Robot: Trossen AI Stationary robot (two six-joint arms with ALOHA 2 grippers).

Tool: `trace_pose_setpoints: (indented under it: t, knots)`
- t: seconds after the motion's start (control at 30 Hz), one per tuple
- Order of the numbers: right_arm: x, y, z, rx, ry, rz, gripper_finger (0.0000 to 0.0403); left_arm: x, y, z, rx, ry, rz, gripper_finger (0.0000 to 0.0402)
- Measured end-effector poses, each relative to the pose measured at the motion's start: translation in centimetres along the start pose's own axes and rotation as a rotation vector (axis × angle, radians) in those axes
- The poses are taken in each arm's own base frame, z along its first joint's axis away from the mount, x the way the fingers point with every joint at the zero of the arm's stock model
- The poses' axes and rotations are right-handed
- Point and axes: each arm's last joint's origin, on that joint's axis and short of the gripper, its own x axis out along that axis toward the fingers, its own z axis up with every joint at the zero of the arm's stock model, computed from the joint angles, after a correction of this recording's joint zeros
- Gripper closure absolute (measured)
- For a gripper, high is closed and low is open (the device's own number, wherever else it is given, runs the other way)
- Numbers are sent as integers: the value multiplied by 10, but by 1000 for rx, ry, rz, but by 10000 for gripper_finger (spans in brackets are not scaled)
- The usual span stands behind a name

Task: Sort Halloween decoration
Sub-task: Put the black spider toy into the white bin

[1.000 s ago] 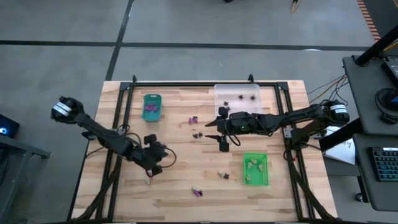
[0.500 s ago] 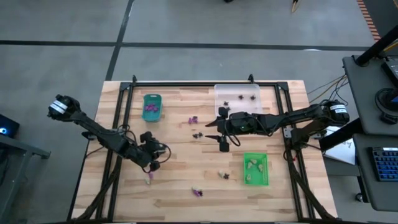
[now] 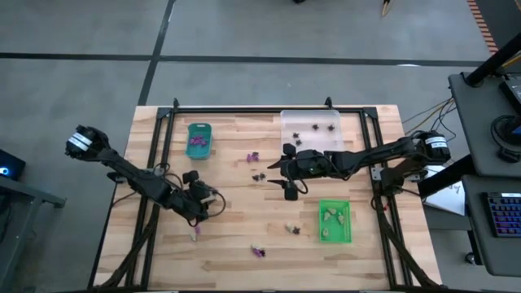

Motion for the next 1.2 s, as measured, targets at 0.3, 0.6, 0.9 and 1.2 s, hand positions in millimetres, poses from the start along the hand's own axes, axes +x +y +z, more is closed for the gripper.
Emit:
trace_pose_setpoints:
  t: [0.3,0.6,0.9,1.2]
  knots:
    - [1,-4,-1,-2,5,-16,200,9,-1,-8,27,29,50,217]
    - [1,-4,-1,5,5,-17,200,15,-3,-12,18,46,73,262]
    - [1,-4,-1,7,5,-15,200,15,-3,-13,20,52,71,353]
    - [1,-4,-1,7,5,-15,200,13,-2,-11,-3,33,65,400]
